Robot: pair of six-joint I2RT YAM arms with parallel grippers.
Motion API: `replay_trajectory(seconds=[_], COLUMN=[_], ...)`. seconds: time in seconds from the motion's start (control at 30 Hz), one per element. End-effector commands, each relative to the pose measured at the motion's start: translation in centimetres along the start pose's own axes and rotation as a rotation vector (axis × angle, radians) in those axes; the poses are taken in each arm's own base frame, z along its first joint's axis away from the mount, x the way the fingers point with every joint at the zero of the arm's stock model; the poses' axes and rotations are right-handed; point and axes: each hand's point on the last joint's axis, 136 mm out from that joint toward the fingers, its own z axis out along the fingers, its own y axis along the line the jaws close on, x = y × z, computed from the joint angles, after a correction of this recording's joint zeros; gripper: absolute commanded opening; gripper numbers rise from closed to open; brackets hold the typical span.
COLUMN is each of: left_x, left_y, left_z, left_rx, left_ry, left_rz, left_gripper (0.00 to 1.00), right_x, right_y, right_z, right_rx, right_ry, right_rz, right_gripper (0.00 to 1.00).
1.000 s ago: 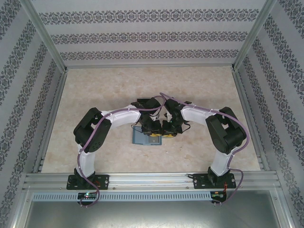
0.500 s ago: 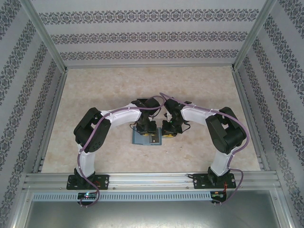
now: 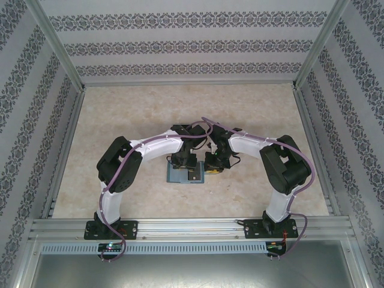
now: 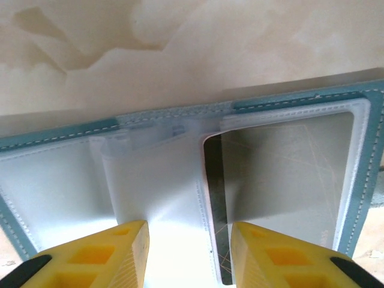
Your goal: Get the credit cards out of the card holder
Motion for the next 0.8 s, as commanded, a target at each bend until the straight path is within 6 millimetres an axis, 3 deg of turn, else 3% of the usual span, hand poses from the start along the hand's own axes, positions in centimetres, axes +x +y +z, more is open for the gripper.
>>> replay_trajectory(seconds=[0.0,0.5,0.77], left_x=[0.7,1.1,2.0], left_y=[1.2,3.9,5.4], left_z=[-0.3,-1.3,-0.4], left_rx=[-0.083,-0.222,-0.239], left_ry=[0.018,0.008,0.052], left_rz=[0.031,0.063,0.069], left_gripper=[0.41,0.4,0.39], right_x=[0.6,0.6,0.6], right_y=[-1.1,-1.1,-1.0], right_z=[1.0,1.0,0.9], right_rx=[0.048,0.051,0.055], right_ry=[0.035,0.034,0.033], right_rz=[0.002,0.005,0.002], right_gripper=[0.22,0.22,0.22])
